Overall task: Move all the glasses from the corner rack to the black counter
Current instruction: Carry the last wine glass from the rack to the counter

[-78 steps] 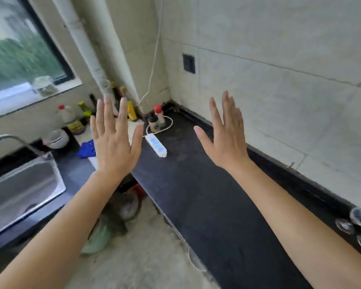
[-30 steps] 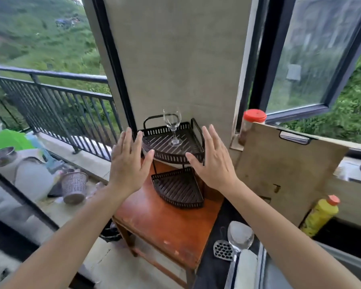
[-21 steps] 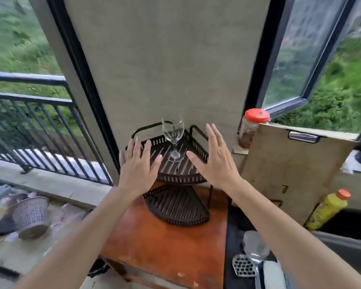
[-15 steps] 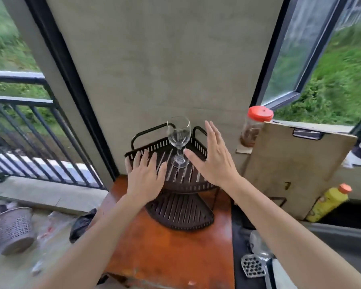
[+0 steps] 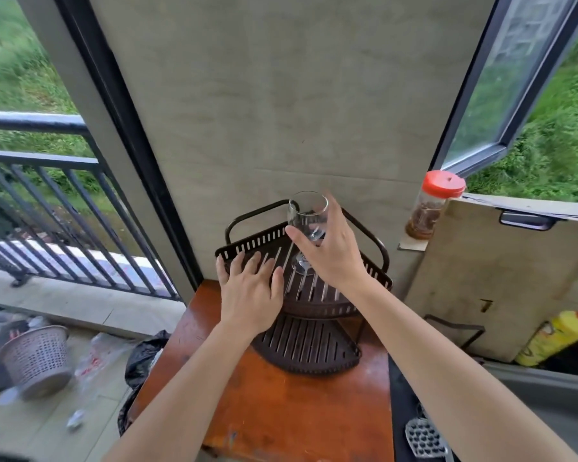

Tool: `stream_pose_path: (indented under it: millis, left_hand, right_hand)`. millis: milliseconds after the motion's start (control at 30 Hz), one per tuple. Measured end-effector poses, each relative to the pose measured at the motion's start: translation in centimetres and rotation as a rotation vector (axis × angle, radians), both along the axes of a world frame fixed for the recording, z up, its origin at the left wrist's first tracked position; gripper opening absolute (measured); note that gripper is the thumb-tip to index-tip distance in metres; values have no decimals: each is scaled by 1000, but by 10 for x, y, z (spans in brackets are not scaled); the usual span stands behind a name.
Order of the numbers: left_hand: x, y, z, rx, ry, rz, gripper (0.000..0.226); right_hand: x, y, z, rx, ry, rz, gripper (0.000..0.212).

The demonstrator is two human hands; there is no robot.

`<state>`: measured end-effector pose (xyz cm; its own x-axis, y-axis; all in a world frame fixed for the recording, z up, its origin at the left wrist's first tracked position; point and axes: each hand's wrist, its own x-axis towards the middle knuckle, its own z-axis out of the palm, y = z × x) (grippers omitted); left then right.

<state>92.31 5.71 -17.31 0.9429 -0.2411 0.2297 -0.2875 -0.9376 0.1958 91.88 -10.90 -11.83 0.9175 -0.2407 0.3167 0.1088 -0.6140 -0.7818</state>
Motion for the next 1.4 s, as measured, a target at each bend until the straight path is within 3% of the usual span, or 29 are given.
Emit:
stream_pose_path:
  millis: [133,267,400,600,767,1033,1400]
  left_hand:
    - [-1,0,5,23,46,-4,75]
    - [-3,3,14,37,101,-35,63]
    - [-6,-1,39,-36,-53,-116,63]
    - [-24,-48,70,-135,-213,-458,65]
    - [-71,-122,56,-155,-149,-774,68]
    - [-258,-247,76,-256,-123,-1331,67]
    - [-602,-315,68,-273,-100,-1852,68]
  right_hand:
    - [-14,-7,10,87,-95,-18,90]
    - [-42,-22,36,85,-222,-52,88]
    - [-76,-46,53,54,-380,-165,86]
    - [-149,-71,48,33,-488,-522,76]
    - [-256,-84,28,2,-422,-815,78]
    - [-485,-83,34,-90,-344,-1313,87]
    - [-787,-61,5,-118,-405,-1814,88]
